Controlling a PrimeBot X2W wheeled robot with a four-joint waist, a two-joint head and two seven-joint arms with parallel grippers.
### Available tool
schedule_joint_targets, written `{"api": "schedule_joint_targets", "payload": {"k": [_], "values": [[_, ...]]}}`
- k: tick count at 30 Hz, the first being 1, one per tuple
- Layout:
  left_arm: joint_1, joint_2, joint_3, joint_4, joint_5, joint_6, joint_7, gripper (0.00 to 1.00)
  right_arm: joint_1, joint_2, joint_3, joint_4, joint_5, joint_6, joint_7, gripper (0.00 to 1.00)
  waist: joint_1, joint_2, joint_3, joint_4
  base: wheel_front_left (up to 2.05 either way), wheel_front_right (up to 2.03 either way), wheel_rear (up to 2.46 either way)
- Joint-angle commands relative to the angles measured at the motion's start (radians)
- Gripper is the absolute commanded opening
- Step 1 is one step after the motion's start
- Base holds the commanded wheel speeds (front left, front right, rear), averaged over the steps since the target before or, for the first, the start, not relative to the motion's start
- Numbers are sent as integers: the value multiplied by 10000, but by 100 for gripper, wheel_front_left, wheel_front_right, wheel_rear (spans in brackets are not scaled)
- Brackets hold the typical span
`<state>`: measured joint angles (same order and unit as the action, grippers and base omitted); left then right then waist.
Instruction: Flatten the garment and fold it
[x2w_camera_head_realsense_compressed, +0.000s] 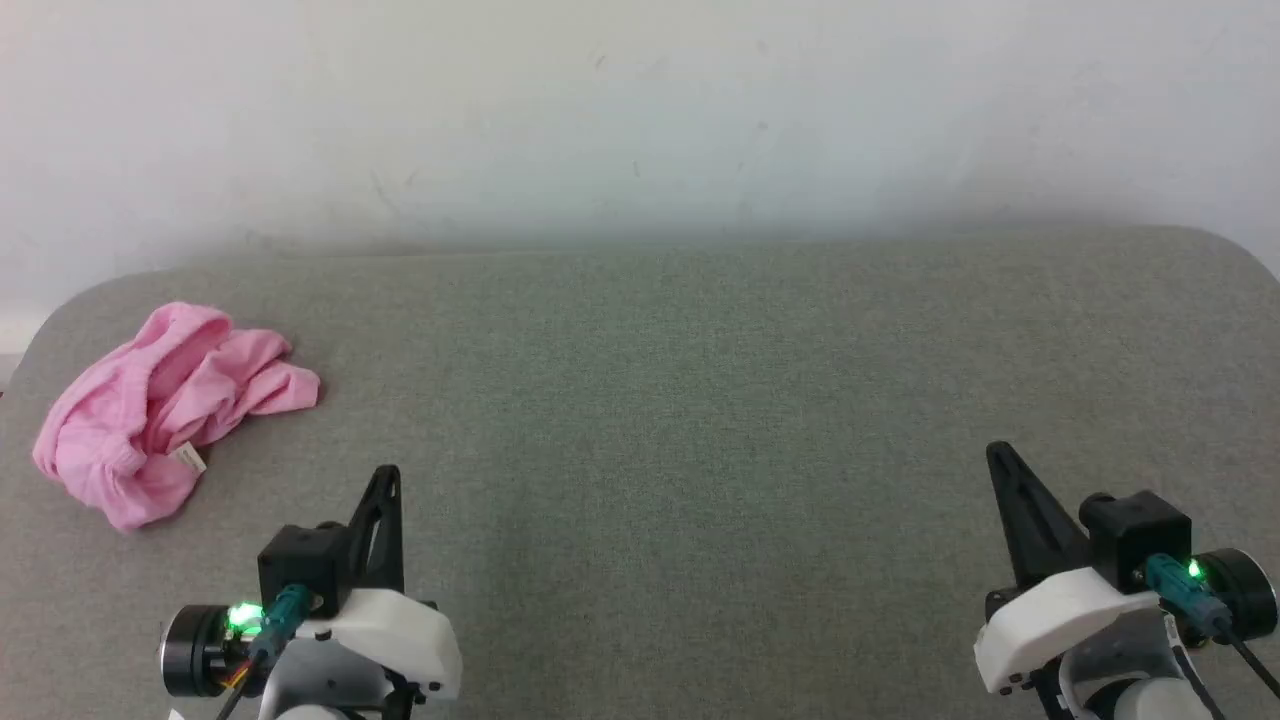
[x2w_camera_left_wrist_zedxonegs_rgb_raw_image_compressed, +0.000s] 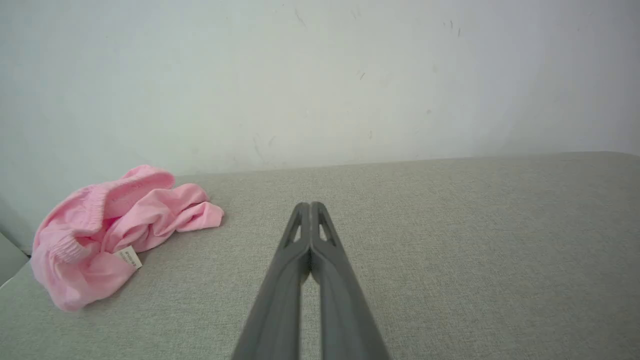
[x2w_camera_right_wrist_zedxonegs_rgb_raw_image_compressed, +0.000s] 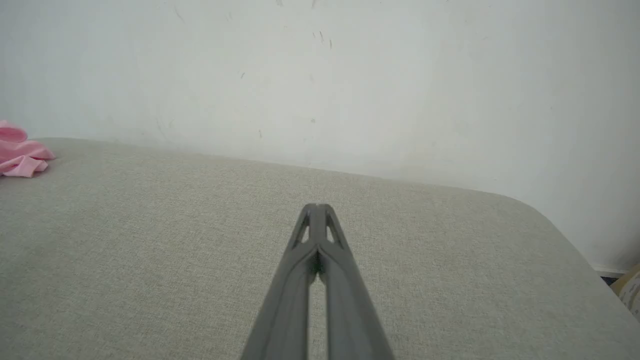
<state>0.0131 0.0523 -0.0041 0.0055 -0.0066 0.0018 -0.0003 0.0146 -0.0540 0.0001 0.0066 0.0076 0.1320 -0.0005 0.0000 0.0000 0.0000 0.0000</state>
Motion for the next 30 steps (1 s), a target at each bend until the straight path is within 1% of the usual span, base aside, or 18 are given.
{"api": "schedule_joint_targets", "payload": {"k": [1, 30], "values": [[-131, -20, 41, -55, 66, -18, 3, 0, -146, 38, -1, -66, -76, -13, 5, 0, 0, 0, 0, 0, 0, 0, 0], [-131, -20, 41, -55, 66, -18, 3, 0, -146, 38, -1, -66, -76, -13, 5, 0, 0, 0, 0, 0, 0, 0, 0]]}}
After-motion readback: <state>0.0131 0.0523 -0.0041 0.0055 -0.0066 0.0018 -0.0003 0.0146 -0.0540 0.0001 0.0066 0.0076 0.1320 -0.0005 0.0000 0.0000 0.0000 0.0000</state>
